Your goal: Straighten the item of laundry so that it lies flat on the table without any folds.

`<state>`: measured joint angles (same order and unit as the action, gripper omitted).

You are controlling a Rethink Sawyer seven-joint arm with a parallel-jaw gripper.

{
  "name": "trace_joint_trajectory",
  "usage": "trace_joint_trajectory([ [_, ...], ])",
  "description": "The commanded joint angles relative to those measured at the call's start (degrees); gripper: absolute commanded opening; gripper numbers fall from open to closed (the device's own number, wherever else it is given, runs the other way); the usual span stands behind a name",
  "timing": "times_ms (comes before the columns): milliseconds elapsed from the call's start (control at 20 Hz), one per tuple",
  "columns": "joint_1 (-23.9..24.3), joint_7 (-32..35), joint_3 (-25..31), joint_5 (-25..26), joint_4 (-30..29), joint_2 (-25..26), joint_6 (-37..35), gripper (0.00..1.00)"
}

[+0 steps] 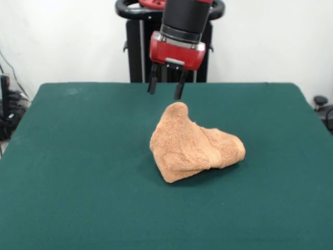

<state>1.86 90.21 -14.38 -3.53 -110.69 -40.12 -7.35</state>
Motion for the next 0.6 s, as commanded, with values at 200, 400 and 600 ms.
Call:
trace_joint_trajectory([
  [200,3.25,17.55,7.41,-7.25,-1.33,1.02,5.24,1.00],
  [400,7.02,19.35,13.03,-8.26,-4.53,0.52,9.24,1.00],
  [600,8.21,19.53,15.16,-8.26,-4.97,2.12,11.64,1.00],
])
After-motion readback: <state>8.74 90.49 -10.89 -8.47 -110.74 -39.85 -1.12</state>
